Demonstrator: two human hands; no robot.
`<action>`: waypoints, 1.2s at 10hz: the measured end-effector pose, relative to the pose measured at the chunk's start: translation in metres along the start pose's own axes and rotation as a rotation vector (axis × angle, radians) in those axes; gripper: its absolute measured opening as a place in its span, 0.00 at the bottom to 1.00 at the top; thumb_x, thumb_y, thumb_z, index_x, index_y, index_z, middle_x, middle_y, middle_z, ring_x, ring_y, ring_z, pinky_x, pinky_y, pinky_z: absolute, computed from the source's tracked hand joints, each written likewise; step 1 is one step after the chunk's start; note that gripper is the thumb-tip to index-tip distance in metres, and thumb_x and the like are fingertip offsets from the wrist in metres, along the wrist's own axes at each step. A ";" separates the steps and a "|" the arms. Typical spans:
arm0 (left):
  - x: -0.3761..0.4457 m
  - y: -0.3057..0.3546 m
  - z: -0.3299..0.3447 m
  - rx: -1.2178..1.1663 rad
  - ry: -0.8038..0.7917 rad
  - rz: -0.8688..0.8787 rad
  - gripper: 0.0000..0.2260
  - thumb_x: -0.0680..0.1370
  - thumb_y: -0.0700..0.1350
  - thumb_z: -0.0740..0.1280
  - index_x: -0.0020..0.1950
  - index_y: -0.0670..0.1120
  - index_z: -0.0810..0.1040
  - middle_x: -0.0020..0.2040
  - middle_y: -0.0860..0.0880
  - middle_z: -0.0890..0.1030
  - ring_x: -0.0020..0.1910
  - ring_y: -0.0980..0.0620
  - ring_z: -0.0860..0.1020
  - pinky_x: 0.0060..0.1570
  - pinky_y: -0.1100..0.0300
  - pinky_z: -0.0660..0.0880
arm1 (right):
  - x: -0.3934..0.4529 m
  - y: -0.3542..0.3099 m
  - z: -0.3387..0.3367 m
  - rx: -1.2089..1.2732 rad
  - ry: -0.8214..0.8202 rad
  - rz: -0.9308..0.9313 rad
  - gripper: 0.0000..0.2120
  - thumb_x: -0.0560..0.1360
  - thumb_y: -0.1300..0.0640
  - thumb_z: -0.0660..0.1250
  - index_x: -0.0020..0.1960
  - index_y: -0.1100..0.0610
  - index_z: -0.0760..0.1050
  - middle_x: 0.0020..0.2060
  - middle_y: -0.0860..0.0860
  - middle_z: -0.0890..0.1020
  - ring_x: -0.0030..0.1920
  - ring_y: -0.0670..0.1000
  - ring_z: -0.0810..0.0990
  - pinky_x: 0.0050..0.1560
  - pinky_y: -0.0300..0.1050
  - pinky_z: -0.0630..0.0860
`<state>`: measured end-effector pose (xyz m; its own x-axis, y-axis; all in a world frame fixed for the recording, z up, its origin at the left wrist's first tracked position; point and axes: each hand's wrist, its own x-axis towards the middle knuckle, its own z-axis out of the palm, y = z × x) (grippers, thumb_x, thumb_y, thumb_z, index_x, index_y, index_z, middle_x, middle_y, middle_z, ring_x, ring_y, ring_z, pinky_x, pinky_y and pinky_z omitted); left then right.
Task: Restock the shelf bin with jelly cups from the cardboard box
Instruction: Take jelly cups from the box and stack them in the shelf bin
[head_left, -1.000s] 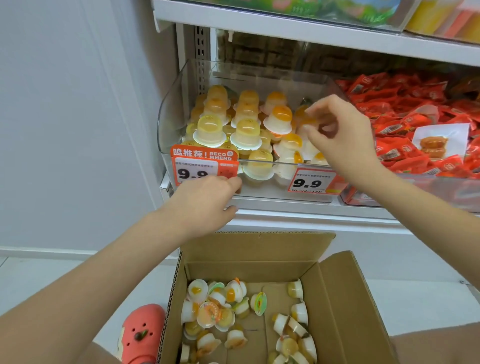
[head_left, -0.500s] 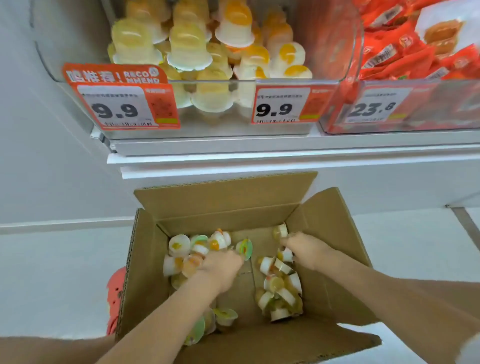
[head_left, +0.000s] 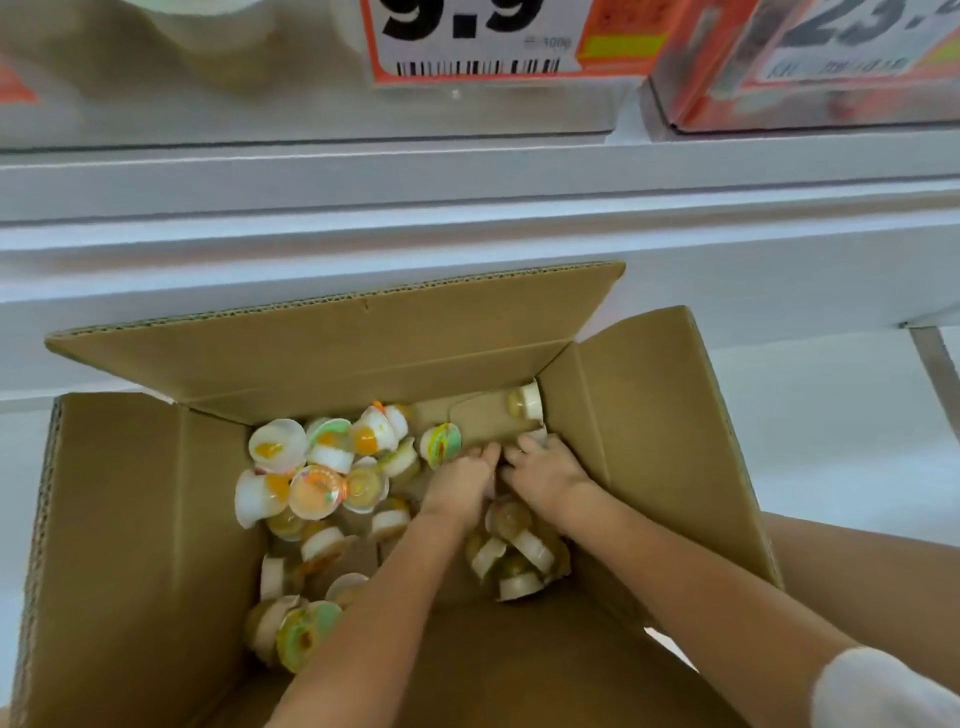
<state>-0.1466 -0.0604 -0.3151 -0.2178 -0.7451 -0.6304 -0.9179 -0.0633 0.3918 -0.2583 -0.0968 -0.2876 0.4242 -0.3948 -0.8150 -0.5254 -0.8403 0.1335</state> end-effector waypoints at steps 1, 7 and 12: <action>-0.005 -0.010 0.001 -0.320 0.084 0.002 0.15 0.75 0.39 0.64 0.61 0.44 0.68 0.54 0.43 0.78 0.53 0.43 0.78 0.50 0.50 0.75 | 0.000 0.005 -0.003 -0.100 0.069 -0.023 0.24 0.80 0.55 0.58 0.74 0.55 0.59 0.73 0.53 0.63 0.73 0.56 0.55 0.67 0.54 0.61; -0.097 -0.095 -0.002 -1.046 0.296 -0.243 0.28 0.60 0.29 0.78 0.52 0.48 0.71 0.52 0.47 0.79 0.53 0.48 0.77 0.50 0.53 0.76 | -0.008 -0.023 -0.004 2.254 -0.181 0.539 0.17 0.78 0.46 0.62 0.57 0.60 0.73 0.48 0.58 0.80 0.44 0.52 0.80 0.40 0.43 0.80; -0.143 -0.128 0.006 -1.326 0.422 -0.504 0.25 0.63 0.26 0.74 0.54 0.46 0.72 0.50 0.48 0.78 0.47 0.50 0.76 0.37 0.61 0.73 | 0.055 -0.080 -0.083 0.574 0.619 -0.028 0.28 0.77 0.66 0.59 0.75 0.56 0.57 0.74 0.52 0.61 0.74 0.55 0.57 0.68 0.51 0.61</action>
<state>0.0004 0.0583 -0.2790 0.3475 -0.5798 -0.7369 0.1512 -0.7410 0.6543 -0.1322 -0.0824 -0.2965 0.6821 -0.6497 -0.3357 -0.7312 -0.5993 -0.3259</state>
